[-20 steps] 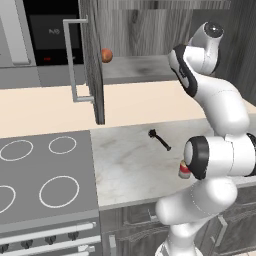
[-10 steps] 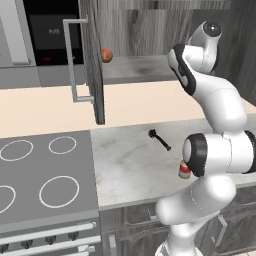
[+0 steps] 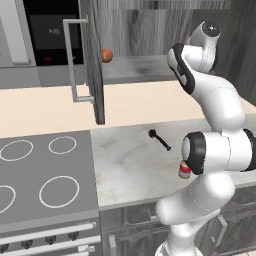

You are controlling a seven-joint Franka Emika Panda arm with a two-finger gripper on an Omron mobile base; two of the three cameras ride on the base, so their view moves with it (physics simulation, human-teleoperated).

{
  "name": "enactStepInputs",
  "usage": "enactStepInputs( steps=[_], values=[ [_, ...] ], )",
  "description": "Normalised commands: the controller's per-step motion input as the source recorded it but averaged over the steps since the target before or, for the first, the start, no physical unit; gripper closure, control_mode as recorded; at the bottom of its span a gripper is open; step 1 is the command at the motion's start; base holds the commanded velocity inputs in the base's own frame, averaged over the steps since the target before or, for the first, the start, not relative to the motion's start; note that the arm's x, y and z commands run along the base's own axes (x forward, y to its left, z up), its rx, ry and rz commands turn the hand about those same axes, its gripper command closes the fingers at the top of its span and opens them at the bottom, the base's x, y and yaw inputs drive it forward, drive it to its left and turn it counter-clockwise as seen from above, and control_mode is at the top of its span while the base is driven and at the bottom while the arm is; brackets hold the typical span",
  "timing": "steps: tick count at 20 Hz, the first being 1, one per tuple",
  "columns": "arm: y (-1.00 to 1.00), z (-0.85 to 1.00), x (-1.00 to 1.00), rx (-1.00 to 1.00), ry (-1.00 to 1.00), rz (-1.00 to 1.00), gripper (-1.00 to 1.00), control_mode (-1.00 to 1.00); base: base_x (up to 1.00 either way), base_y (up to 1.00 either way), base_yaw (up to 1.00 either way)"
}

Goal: Pick the cans from the counter and place them in their designated side in the cabinet.

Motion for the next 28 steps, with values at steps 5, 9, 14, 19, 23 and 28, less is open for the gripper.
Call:
enactStepInputs(
  steps=[5,9,14,19,23,28],
  values=[
    [0.00,-0.26,0.23,0.00,-0.01,0.00,1.00,-1.00,0.00,0.00,0.00],
    [0.00,-0.28,0.22,0.00,0.00,0.00,1.00,-1.00,0.00,0.00,0.00],
    [0.00,-0.31,0.19,0.00,0.00,0.00,1.00,-1.00,0.00,0.00,0.00],
    [0.00,-0.34,0.21,0.00,0.00,0.00,1.00,-1.00,0.00,0.00,0.00],
    [0.00,-0.35,0.21,0.00,0.00,0.00,1.00,-1.00,0.00,0.00,0.00],
    [0.00,-0.36,0.21,0.00,0.00,0.00,-1.00,-1.00,0.00,0.00,0.00]
  ],
)
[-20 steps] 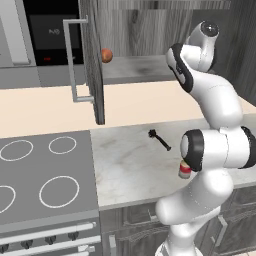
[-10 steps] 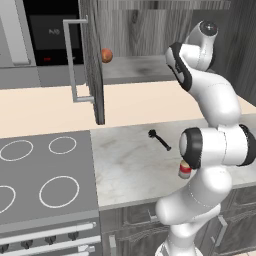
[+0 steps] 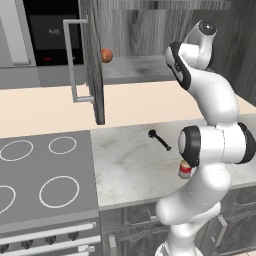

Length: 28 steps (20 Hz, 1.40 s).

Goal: Pick the cans from the counter and place them in their designated side in the cabinet.

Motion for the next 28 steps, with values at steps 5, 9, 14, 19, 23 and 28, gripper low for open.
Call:
enactStepInputs(
  steps=[5,9,14,19,23,28],
  values=[
    [0.00,-0.28,0.17,0.00,-0.04,0.00,-1.00,-1.00,0.00,0.00,0.00],
    [0.00,-0.23,0.17,0.00,-0.08,0.00,-1.00,-1.00,0.00,0.00,0.00],
    [0.00,-0.08,0.06,0.00,-0.12,0.00,-1.00,-1.00,0.00,0.00,0.00],
    [0.00,0.00,-0.03,0.00,-0.14,0.00,-1.00,-1.00,0.00,0.00,0.00],
    [0.00,0.03,-0.10,0.00,-0.16,0.01,-1.00,-1.00,0.00,0.00,0.00],
    [0.00,0.09,-0.31,0.00,-0.19,0.02,-1.00,-1.00,0.00,0.00,0.00]
  ],
)
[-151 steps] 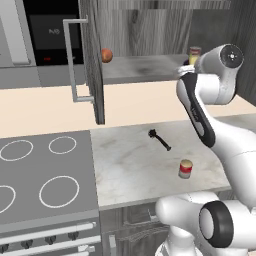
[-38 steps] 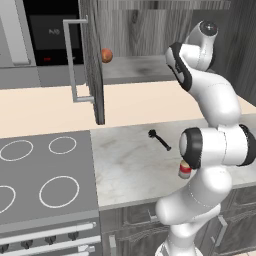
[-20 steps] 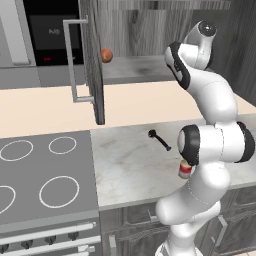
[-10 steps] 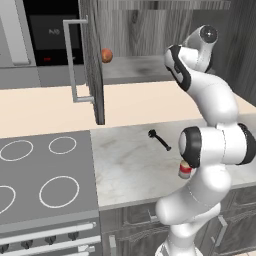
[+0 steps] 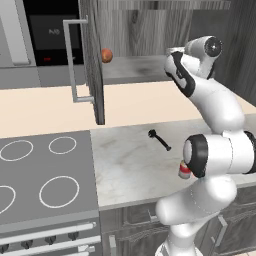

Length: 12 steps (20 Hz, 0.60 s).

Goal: Pick the cans from the counter and place them in their designated side in the cabinet.

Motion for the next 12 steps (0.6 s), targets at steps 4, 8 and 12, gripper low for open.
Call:
enactStepInputs(
  steps=[4,8,12],
  values=[
    [0.00,0.21,-0.47,0.00,-0.16,0.02,-1.00,-1.00,0.00,0.00,0.00],
    [0.05,0.17,-0.57,0.00,-0.08,0.01,-1.00,-1.00,0.00,0.00,0.00],
    [0.10,0.18,-0.62,0.00,-0.05,0.00,-1.00,-1.00,0.00,0.00,0.00]
  ],
)
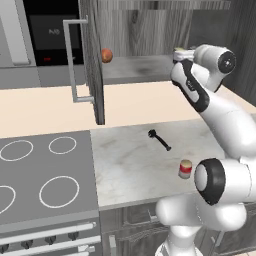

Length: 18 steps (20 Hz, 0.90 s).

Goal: Pick the cans from the counter and place them in their designated side in the cabinet.

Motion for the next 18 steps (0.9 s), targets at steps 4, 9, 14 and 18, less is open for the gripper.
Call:
enactStepInputs(
  steps=[4,9,14,18],
  values=[
    [0.20,0.17,-0.64,-0.01,-0.03,0.00,-1.00,-1.00,0.00,0.00,0.00],
    [0.26,0.18,-0.65,-0.02,-0.01,0.00,-1.00,-1.00,0.00,0.00,0.00],
    [0.24,0.16,-0.67,-0.02,0.00,0.00,-1.00,-1.00,0.00,0.00,0.00],
    [0.16,0.14,-0.66,-0.01,0.00,0.00,-1.00,-1.00,0.00,0.00,0.00]
  ],
)
